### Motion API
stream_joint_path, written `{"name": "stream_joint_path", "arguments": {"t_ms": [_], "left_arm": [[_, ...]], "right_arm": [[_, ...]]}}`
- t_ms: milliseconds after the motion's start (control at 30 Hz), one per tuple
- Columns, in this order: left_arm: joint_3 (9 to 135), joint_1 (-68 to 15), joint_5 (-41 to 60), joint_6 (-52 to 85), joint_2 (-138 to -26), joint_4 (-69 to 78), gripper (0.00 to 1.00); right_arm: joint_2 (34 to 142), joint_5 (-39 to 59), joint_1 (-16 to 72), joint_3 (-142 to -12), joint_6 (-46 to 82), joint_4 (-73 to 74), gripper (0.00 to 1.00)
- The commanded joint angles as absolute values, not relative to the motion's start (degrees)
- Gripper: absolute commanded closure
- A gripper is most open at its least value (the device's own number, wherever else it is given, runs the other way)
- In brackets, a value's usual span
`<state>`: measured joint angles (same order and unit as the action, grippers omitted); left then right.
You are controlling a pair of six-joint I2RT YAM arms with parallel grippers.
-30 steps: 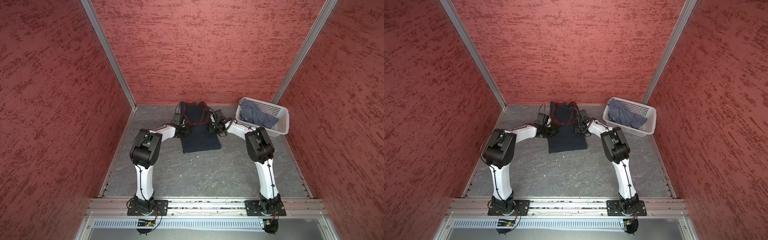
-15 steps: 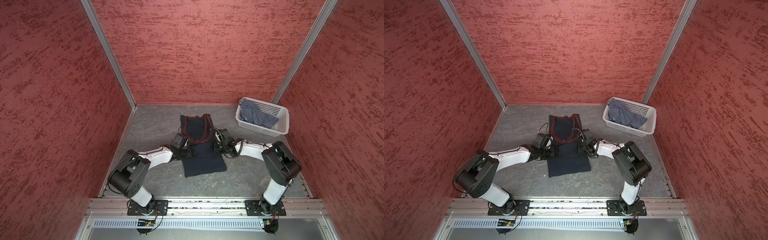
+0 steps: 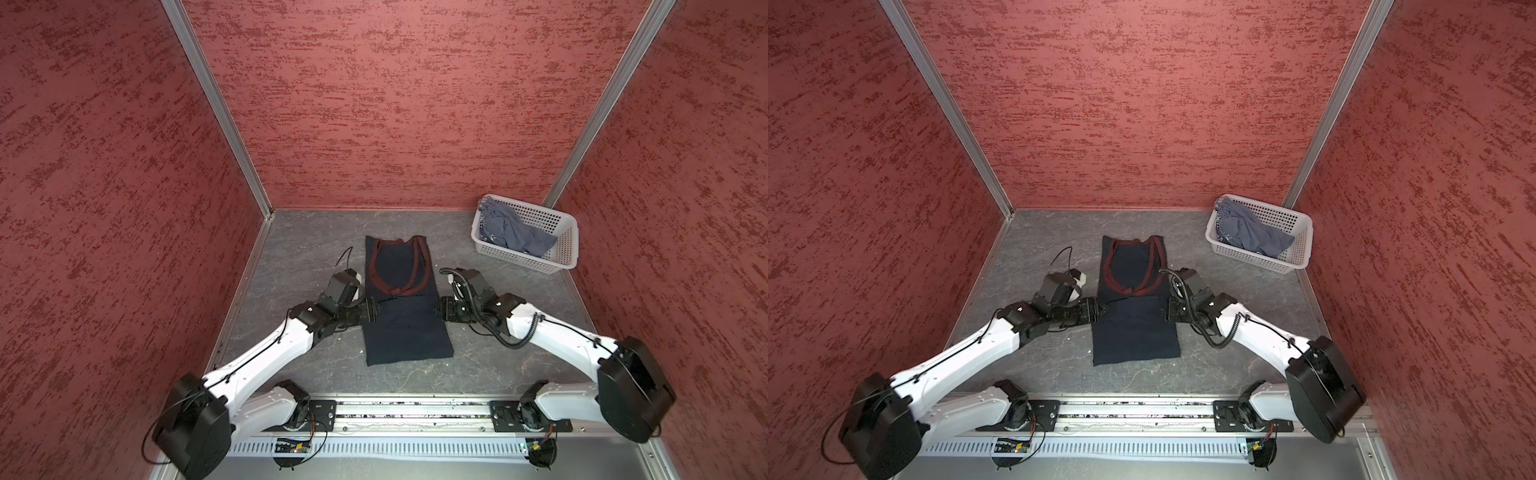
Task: Fold and stack the tank tops
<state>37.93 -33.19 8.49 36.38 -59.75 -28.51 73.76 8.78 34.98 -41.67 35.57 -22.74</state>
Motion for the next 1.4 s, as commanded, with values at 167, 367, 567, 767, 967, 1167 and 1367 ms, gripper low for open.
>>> {"name": "stream_joint_path", "arguments": {"t_ms": [167, 367, 567, 767, 967, 1167, 1367], "left_arm": [[23.7, -39.1, 13.3, 50.1, -45.0, -34.6, 0.35], [18.2, -43.6, 13.5, 54.8, -43.0, -27.4, 0.36], [16.8, -44.9, 13.4, 55.2, -47.4, -22.8, 0.41], [16.7, -46.6, 12.9, 55.1, -51.9, -19.7, 0.51], [16.3, -47.1, 12.6, 55.6, -53.5, -17.4, 0.61], [16.3, -47.4, 11.5, 55.9, -53.5, -16.7, 0.71], [17.5, -47.4, 10.4, 55.7, -52.5, -17.1, 0.84]], "right_arm": [[63.8, 16.4, 36.4, -28.5, 46.3, -26.3, 0.47], [59.1, 18.7, 38.6, -23.1, 50.9, -22.4, 0.47], [59.6, 16.6, 38.9, -20.8, 51.3, -20.5, 0.48], [61.7, 17.0, 39.4, -19.3, 52.0, -15.5, 0.52], [64.1, 17.1, 41.2, -19.3, 52.8, -13.5, 0.59], [64.6, 16.3, 42.1, -19.8, 53.0, -13.3, 0.69], [63.7, 15.1, 42.6, -21.6, 53.1, -14.5, 0.81]]}}
